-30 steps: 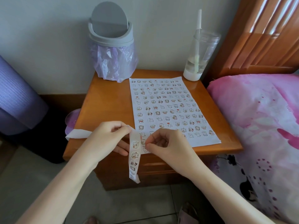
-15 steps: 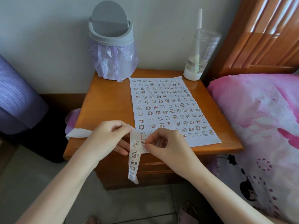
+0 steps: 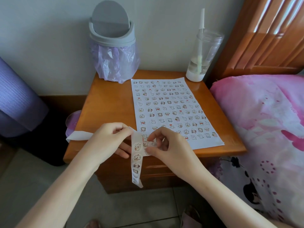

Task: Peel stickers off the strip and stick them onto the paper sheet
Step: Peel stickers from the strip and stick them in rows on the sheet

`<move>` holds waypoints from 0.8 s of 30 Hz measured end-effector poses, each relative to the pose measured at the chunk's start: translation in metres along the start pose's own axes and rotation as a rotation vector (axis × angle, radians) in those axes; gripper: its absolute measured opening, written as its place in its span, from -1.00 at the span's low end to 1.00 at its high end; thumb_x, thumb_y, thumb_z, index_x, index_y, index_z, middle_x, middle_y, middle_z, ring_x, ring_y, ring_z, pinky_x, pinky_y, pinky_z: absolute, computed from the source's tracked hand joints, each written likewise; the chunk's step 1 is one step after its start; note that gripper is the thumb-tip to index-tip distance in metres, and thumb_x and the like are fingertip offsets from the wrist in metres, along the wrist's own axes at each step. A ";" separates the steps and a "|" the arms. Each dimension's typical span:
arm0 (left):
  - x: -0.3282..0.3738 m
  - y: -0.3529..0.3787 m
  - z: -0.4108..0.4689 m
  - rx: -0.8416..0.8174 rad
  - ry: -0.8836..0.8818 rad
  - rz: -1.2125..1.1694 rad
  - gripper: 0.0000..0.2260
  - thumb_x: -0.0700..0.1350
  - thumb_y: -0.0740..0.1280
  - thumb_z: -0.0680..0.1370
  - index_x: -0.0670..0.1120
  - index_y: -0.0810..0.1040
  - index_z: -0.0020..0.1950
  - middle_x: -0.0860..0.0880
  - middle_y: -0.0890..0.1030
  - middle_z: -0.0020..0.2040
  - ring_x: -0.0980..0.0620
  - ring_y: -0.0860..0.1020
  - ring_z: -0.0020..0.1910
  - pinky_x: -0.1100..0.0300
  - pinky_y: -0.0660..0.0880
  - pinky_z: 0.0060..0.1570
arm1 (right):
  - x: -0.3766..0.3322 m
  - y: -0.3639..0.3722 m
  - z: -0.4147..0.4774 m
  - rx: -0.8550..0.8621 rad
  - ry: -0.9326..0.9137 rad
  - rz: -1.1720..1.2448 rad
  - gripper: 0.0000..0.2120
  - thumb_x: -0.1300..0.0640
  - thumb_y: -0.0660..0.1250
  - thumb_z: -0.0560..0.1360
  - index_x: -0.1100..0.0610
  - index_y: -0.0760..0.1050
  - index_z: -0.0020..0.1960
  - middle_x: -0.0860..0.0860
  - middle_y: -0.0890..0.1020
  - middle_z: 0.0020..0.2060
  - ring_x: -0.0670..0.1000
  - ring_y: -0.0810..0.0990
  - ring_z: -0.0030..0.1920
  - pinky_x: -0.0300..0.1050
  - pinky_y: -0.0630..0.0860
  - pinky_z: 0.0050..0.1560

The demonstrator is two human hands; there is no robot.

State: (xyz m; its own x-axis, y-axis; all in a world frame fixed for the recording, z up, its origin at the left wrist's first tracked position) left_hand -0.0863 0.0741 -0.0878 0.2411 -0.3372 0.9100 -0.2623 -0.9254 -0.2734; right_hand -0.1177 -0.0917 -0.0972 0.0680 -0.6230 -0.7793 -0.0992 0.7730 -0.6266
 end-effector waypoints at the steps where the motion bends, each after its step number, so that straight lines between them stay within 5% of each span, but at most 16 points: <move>1: 0.000 0.000 0.000 -0.002 0.000 0.003 -0.85 -0.14 0.23 0.59 -0.08 0.58 -0.09 0.03 0.67 -0.19 0.03 0.67 -0.35 0.29 0.56 -0.48 | 0.000 0.000 0.000 -0.004 0.004 -0.004 -0.83 0.11 0.42 0.44 -0.08 0.46 -0.06 -0.12 0.47 -0.31 -0.17 0.41 -0.35 -0.34 0.38 -0.30; 24: 0.007 -0.005 -0.006 0.014 0.032 -0.142 -0.84 -0.14 0.24 0.58 -0.13 0.60 -0.07 -0.07 0.71 -0.25 -0.02 0.68 -0.30 0.22 0.62 -0.35 | -0.001 -0.001 0.002 0.080 0.003 0.129 -0.94 0.09 0.33 0.51 -0.05 0.45 -0.08 -0.14 0.54 -0.20 -0.16 0.49 -0.27 -0.42 0.41 -0.28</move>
State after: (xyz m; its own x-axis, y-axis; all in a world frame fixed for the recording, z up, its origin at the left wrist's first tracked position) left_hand -0.0893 0.0772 -0.0784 0.2445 -0.1975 0.9493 -0.2149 -0.9657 -0.1456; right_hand -0.1160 -0.0916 -0.0953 0.0569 -0.5178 -0.8536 -0.0276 0.8538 -0.5198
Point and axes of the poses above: each hand's wrist, its own z-axis towards the middle knuckle, its own y-axis out of the palm, x = y × z, the point moved 2 cm from there along z, towards the middle knuckle
